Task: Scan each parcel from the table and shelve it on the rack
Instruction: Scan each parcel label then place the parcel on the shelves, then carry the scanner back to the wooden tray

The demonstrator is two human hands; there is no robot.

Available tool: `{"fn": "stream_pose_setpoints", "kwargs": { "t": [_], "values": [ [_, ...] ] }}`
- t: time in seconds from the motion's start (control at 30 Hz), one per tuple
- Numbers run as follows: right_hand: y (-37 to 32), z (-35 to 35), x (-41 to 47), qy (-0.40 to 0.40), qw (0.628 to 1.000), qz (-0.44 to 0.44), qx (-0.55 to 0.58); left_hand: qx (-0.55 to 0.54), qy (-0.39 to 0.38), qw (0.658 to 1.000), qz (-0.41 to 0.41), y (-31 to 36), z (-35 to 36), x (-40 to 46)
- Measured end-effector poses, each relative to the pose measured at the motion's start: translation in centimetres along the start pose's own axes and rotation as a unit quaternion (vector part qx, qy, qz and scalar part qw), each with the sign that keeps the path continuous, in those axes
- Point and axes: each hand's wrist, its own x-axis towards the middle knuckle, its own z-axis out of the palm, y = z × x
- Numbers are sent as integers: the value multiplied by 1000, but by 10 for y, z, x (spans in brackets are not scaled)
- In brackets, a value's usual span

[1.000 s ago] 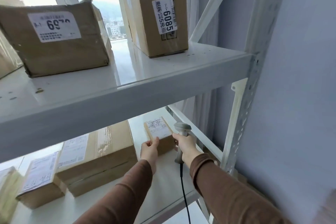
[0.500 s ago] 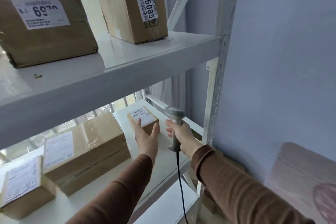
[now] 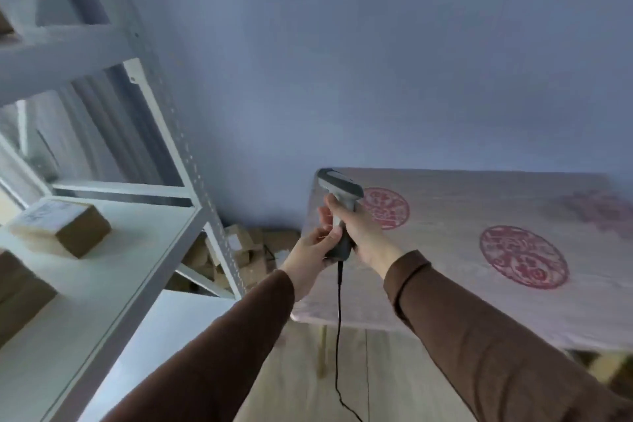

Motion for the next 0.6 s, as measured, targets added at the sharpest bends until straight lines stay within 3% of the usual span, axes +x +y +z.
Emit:
{"fn": "stream_pose_setpoints", "kwargs": {
  "t": [0.13,0.3,0.6],
  "values": [
    [-29,-112,-59,98,988,-49,-110,31,-112,993,-24,-28,109,16],
    [-49,-258,-133,232,967,-50,-93,56,-232,970,-46,-69,260,25],
    [-64,-526,-270,368,928,-41,-40,96,-312,943,-64,-171,549,24]
  ]
}}
